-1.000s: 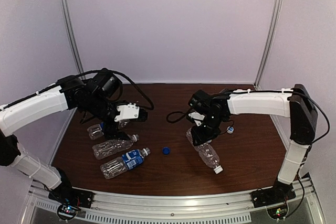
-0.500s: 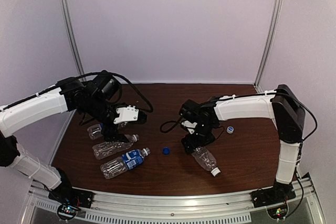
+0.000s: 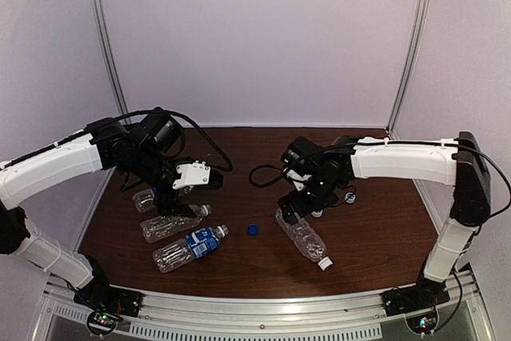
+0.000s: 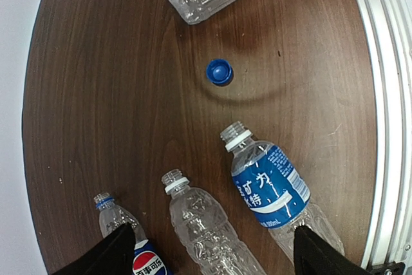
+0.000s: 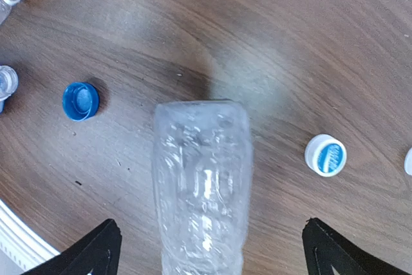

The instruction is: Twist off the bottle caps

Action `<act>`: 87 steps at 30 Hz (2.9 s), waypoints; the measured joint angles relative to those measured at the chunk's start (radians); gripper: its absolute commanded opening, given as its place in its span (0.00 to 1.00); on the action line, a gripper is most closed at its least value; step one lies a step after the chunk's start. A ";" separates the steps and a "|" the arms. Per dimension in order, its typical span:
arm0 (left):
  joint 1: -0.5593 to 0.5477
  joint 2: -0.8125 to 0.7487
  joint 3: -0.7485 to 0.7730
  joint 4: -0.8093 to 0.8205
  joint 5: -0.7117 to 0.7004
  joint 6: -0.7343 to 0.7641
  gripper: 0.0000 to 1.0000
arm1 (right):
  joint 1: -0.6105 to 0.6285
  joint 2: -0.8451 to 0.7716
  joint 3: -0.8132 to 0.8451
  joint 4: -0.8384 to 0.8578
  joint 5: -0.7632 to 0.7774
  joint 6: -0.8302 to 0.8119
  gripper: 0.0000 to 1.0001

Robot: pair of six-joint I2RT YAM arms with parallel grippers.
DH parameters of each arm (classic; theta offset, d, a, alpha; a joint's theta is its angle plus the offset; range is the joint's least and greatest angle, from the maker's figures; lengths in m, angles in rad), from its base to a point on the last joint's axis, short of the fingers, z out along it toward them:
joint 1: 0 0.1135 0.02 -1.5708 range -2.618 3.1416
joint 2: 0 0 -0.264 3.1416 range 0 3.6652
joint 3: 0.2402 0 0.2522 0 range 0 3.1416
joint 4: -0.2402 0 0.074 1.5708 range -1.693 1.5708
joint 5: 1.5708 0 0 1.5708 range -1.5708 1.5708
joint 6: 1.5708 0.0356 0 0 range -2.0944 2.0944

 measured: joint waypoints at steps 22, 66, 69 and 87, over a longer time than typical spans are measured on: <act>0.000 0.000 0.000 0.000 0.022 0.003 0.87 | 0.117 -0.338 -0.396 0.154 0.008 0.247 1.00; 0.000 -0.014 -0.018 0.000 0.026 0.004 0.87 | 0.318 -0.147 -0.412 0.221 0.172 0.311 0.56; 0.000 -0.014 -0.019 0.000 0.026 0.004 0.87 | 0.318 -0.153 -0.412 0.230 0.168 0.303 0.52; -0.063 -0.105 0.053 0.075 -0.078 0.141 0.90 | 0.194 -0.327 -0.221 0.238 -0.130 0.161 0.47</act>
